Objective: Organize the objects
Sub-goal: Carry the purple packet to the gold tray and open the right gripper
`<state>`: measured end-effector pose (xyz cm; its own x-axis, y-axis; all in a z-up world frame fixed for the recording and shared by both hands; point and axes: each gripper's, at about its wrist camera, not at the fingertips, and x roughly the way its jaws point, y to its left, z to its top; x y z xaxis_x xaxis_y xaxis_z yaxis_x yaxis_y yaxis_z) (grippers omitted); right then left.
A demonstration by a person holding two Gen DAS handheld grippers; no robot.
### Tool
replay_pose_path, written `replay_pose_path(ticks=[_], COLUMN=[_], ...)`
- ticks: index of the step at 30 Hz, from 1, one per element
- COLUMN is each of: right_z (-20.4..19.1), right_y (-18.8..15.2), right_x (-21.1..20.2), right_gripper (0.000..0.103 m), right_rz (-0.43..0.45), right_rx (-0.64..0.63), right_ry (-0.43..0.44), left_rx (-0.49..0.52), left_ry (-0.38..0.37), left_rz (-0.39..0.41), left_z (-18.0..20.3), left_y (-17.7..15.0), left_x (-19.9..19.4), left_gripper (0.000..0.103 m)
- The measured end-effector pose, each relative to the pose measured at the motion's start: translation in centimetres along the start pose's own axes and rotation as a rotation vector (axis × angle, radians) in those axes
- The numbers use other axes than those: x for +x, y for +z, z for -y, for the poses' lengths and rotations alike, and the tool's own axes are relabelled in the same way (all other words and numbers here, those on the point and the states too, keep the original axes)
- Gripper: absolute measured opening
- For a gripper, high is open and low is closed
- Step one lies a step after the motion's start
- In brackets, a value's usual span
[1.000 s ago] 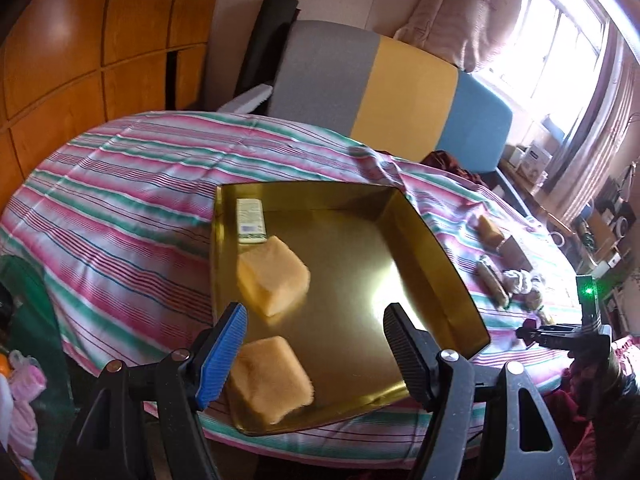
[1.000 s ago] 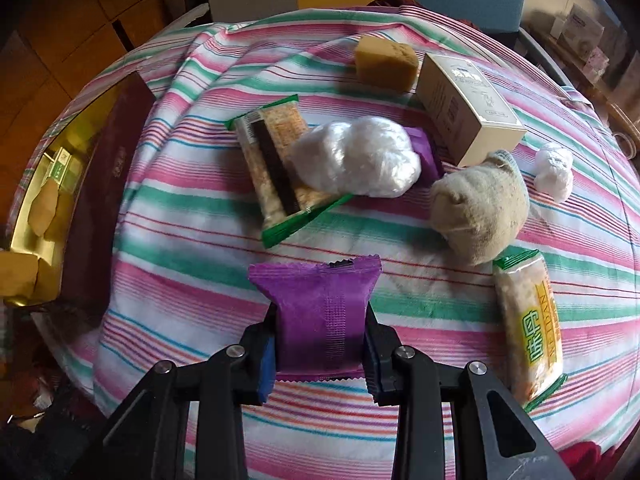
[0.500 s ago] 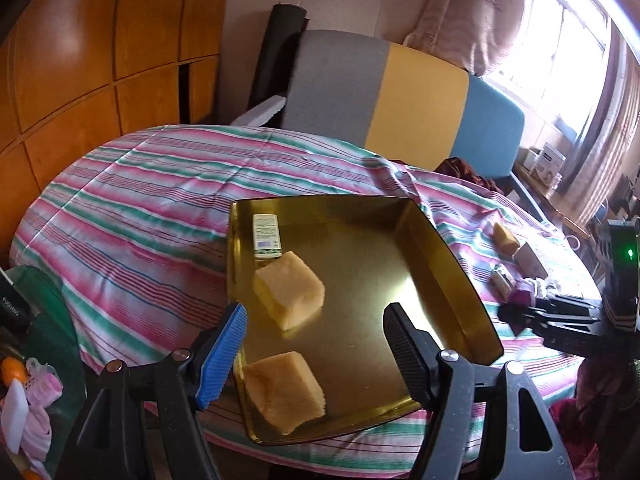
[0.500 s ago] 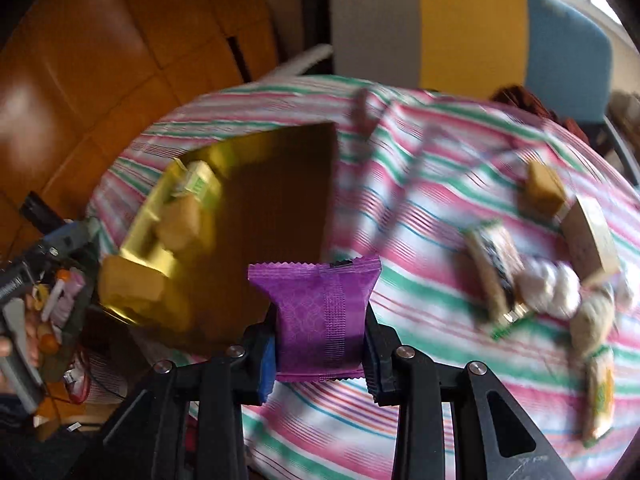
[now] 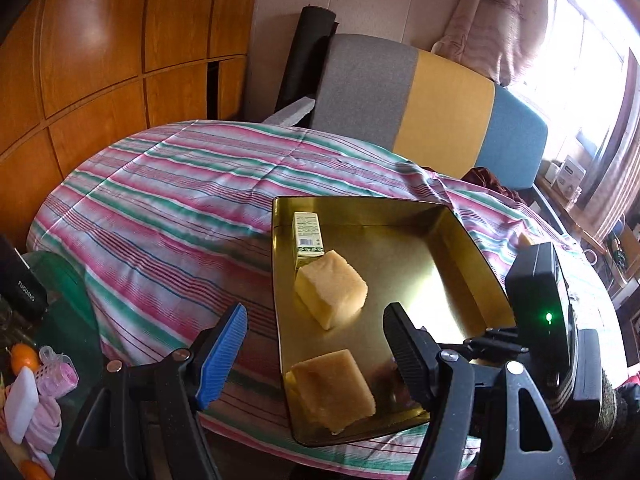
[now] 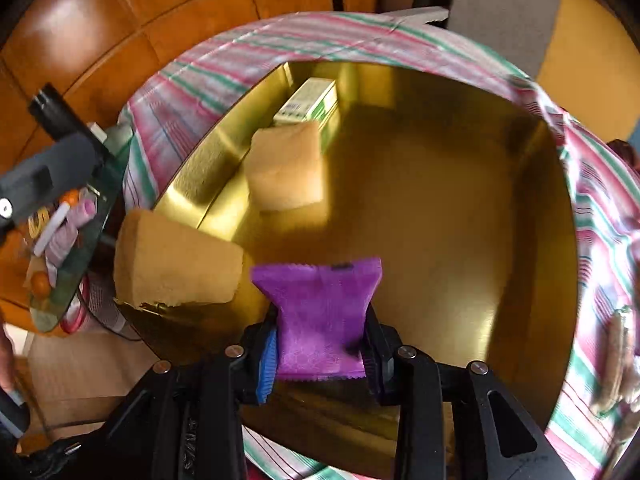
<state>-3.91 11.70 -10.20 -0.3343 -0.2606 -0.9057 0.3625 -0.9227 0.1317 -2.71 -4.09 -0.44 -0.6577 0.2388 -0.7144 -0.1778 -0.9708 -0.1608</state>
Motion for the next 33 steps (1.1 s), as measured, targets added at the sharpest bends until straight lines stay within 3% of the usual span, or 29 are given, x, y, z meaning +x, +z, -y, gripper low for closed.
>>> replay_pose_path(ticks=[2,9,18,25,33], right_z=[-0.5,-1.2,1.1,4.6,11.1], right_y=[0.0,-0.3,-0.6,-2.0,-5.1], right_x=[0.4,0.6,-2.3,-7.2,-12.9], right_gripper=[0.039,0.063,0.086,0.098,0.103], right_rz=[-0.009,-0.003,0.089,0.201,0.311], right_rx=[-0.013,0.012,0.094,0.168,0.283], right_ry=[0.016,0.094,0.074,-0.003,-0.157], left_rx=[-0.005,-0.012,0.011,0.06,0.144], left_ry=[0.001,0.009,0.019,0.003,-0.067], left_rz=[-0.003,0.003,0.007,0.016,0.007], left_z=[-0.2,-0.4,0.4,2.3,6.3], left_y=[-0.1,-0.2,0.0,0.6,1.5], left_x=[0.1,-0.1,-0.6,-1.1,-0.8], left_gripper=[0.071,0.071,0.071,0.071,0.071])
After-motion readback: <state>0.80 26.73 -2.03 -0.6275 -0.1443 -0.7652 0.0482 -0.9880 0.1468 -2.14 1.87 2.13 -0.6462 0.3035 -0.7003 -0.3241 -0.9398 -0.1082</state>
